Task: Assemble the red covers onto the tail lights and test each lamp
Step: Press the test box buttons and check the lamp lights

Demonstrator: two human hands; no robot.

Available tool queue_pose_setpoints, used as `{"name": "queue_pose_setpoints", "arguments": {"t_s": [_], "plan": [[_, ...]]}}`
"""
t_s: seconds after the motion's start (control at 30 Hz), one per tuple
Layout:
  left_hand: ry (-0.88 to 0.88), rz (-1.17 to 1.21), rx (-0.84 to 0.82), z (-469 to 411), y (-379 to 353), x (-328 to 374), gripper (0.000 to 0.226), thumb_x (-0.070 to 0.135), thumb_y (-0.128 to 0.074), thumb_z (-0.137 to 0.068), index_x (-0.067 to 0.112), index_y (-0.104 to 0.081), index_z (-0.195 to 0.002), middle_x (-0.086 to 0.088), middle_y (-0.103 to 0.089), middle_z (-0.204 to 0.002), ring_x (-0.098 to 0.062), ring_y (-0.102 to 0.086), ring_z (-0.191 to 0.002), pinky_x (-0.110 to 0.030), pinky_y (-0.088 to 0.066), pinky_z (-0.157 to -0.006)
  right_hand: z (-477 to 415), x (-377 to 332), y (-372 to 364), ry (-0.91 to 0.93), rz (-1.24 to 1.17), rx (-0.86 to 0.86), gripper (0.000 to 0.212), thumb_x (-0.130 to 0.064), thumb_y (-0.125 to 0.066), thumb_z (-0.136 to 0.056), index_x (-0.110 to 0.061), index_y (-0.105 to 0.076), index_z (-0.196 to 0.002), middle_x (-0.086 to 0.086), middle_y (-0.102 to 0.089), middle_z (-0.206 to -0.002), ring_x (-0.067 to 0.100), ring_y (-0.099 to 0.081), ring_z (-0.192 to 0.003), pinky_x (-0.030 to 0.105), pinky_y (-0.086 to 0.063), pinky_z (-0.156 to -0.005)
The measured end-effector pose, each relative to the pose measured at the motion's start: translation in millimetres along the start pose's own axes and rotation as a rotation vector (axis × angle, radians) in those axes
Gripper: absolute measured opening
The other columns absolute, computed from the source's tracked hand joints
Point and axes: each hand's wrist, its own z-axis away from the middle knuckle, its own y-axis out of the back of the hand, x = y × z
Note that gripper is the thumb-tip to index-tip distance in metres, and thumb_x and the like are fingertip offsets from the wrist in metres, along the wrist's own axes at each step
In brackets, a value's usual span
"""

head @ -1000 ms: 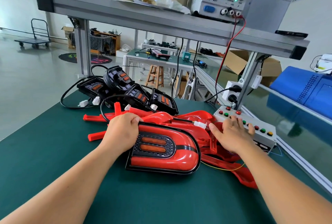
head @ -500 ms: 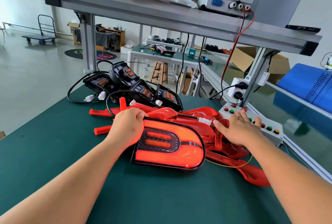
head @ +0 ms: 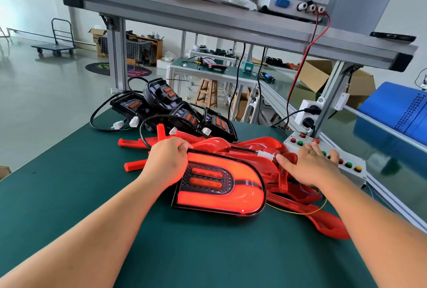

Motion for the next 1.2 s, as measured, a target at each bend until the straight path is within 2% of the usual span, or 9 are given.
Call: {"name": "queue_pose_setpoints", "arguments": {"t_s": [0.17, 0.33, 0.47, 0.57, 0.63, 0.67, 0.83, 1.07, 1.2], "plan": [[-0.009, -0.004, -0.006, 0, 0, 1, 0.031, 0.018, -0.039, -0.101, 0.02, -0.07, -0.101, -0.002, -0.07, -0.084, -0.015, -0.054, -0.064, -0.004, -0.039, -0.057, 1, 0, 1, -0.002, 0.006, -0.001, 0.129, -0.089, 0.014, -0.056, -0.012, -0.013, -0.156, 0.006, -0.004, -0.165, 0.018, 0.004, -0.151, 0.056, 0.004, -0.117], [-0.009, -0.013, -0.005, 1, 0, 2, 0.031, 0.017, -0.04, -0.101, 0.02, -0.07, -0.101, 0.0, -0.068, -0.078, -0.011, -0.052, -0.06, -0.006, -0.039, -0.055, -1, -1, 3, 0.018, 0.0, -0.004, 0.124, -0.088, 0.011, -0.06, -0.013, -0.015, -0.155, 0.008, -0.006, -0.164, 0.02, 0.002, -0.152, 0.057, 0.006, -0.117], [-0.002, -0.028, 0.005, 2, 0, 3, 0.029, 0.017, -0.042, -0.1, 0.017, -0.071, -0.101, 0.005, -0.064, -0.074, -0.01, -0.051, -0.062, -0.017, -0.036, -0.053, -3, -1, 3, 0.02, -0.024, 0.012, 0.099, -0.081, 0.001, -0.081, -0.018, -0.03, -0.15, 0.011, -0.017, -0.162, 0.024, -0.005, -0.151, 0.059, 0.002, -0.115], [-0.044, -0.053, 0.034, 2, 3, 4, 0.029, 0.014, -0.043, -0.099, 0.013, -0.072, -0.102, -0.004, -0.07, -0.095, -0.017, -0.055, -0.081, -0.019, -0.028, -0.065, -1, -2, 0, 0.061, -0.135, 0.16, 0.054, -0.067, -0.011, -0.095, -0.031, -0.05, -0.106, 0.0, -0.056, -0.123, 0.024, -0.035, -0.137, 0.057, -0.01, -0.11], [-0.081, -0.089, 0.073, 1, 8, 6, 0.028, 0.013, -0.044, -0.098, 0.01, -0.072, -0.103, -0.007, -0.069, -0.101, -0.025, -0.058, -0.097, -0.022, -0.03, -0.074, 6, -9, 1, 0.125, -0.227, 0.262, 0.034, -0.054, -0.018, -0.099, -0.035, -0.045, -0.09, -0.013, -0.054, -0.089, 0.021, -0.05, -0.116, 0.051, -0.017, -0.104], [-0.104, -0.108, 0.09, 1, 11, 8, 0.027, 0.012, -0.045, -0.098, 0.009, -0.071, -0.102, -0.008, -0.069, -0.101, -0.027, -0.058, -0.102, -0.024, -0.032, -0.076, 8, -13, 1, 0.162, -0.249, 0.285, 0.031, -0.049, -0.022, -0.099, -0.036, -0.048, -0.091, -0.016, -0.052, -0.086, 0.019, -0.052, -0.112, 0.048, -0.018, -0.102], [-0.185, -0.167, 0.083, -8, 19, 26, 0.024, 0.015, -0.047, -0.098, 0.011, -0.07, -0.104, -0.004, -0.067, -0.105, -0.022, -0.056, -0.106, -0.022, -0.032, -0.081, 13, -24, -6, 0.238, -0.216, 0.208, 0.036, -0.055, -0.035, -0.095, -0.035, -0.062, -0.106, -0.006, -0.048, -0.104, 0.02, -0.043, -0.119, 0.05, -0.022, -0.105], [-0.337, -0.286, -0.151, -27, -4, 81, 0.024, 0.023, -0.052, -0.097, 0.019, -0.067, -0.115, -0.001, -0.065, -0.116, -0.02, -0.057, -0.11, -0.029, -0.041, -0.095, 14, -27, -16, 0.172, -0.36, 0.239, 0.044, -0.06, -0.037, -0.094, -0.032, -0.057, -0.12, 0.001, -0.048, -0.126, 0.025, -0.04, -0.125, 0.051, -0.025, -0.105], [-0.398, -0.374, -0.367, -39, -30, 108, 0.039, 0.031, -0.055, -0.096, 0.024, -0.054, -0.134, -0.001, -0.054, -0.139, -0.021, -0.048, -0.128, -0.034, -0.036, -0.11, 20, -28, -20, 0.167, -0.46, 0.429, 0.035, -0.055, -0.035, -0.097, -0.031, -0.059, -0.107, -0.005, -0.052, -0.109, 0.021, -0.047, -0.117, 0.043, -0.026, -0.096]]}}
